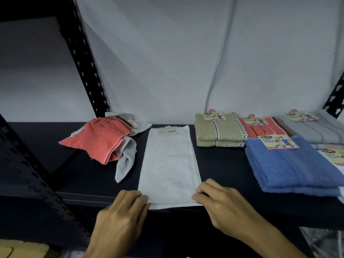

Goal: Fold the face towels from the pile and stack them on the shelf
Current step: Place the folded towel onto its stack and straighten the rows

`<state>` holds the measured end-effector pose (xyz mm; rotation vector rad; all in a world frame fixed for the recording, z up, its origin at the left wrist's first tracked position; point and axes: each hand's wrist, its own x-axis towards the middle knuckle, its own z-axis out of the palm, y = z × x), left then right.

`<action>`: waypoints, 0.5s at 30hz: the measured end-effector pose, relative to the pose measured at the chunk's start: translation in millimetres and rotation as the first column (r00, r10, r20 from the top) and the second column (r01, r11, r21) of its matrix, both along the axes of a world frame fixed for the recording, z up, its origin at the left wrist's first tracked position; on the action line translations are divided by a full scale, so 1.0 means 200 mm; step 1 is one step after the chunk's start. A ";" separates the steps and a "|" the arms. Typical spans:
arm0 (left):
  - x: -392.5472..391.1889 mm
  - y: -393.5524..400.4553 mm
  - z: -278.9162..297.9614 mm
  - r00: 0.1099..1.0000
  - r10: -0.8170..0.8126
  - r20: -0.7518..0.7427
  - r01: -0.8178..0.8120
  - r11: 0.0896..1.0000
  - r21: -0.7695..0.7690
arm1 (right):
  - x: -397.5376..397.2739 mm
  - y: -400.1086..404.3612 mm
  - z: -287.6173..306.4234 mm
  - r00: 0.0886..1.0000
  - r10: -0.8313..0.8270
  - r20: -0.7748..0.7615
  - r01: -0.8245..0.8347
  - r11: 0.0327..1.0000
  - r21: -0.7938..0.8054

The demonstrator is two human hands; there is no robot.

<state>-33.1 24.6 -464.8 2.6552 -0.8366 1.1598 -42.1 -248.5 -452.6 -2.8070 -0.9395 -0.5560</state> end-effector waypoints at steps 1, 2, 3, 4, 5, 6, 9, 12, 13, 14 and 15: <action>0.00 0.00 0.00 1.000 0.028 0.010 -0.028 1.000 -0.003 | 0.00 0.00 0.00 1.000 0.001 0.025 0.000 1.000 -0.022; 0.00 -0.01 -0.01 0.999 0.050 0.016 -0.049 0.999 -0.011 | -0.01 0.00 0.01 0.999 -0.002 0.052 0.004 0.999 -0.037; 0.00 -0.01 -0.01 0.998 0.064 0.020 -0.063 0.998 -0.021 | -0.01 -0.01 0.01 0.997 -0.010 0.077 0.014 0.999 -0.049; -0.01 -0.02 -0.02 0.997 0.073 0.022 -0.072 0.997 -0.031 | -0.01 -0.01 0.01 0.995 -0.015 0.101 0.021 0.998 -0.060; -0.01 -0.02 -0.03 0.997 0.079 0.026 -0.078 0.996 -0.037 | -0.02 -0.01 0.01 0.993 -0.018 0.119 0.027 0.997 -0.069; -0.01 -0.03 -0.04 0.996 0.084 0.032 -0.083 0.996 -0.039 | -0.02 -0.01 0.00 0.991 -0.018 0.135 0.028 0.997 -0.075; -0.02 -0.03 -0.06 0.994 0.098 0.054 -0.096 0.995 -0.032 | -0.04 -0.02 -0.02 0.985 -0.018 0.173 0.032 0.996 -0.079; -0.04 -0.02 -0.06 0.991 0.112 0.069 -0.112 0.994 -0.012 | -0.06 -0.03 -0.05 0.981 -0.034 0.192 0.050 0.996 -0.078; -0.04 -0.02 -0.06 0.991 0.112 0.071 -0.112 0.994 -0.004 | -0.06 -0.03 -0.06 0.978 -0.037 0.203 0.054 0.995 -0.079; -0.04 -0.02 -0.06 0.991 0.112 0.072 -0.113 0.994 0.004 | -0.07 -0.03 -0.08 0.976 -0.036 0.217 0.055 0.995 -0.080; -0.04 -0.01 -0.06 0.991 0.115 0.073 -0.116 0.993 0.010 | -0.07 -0.03 -0.09 0.972 -0.032 0.232 0.052 0.995 -0.082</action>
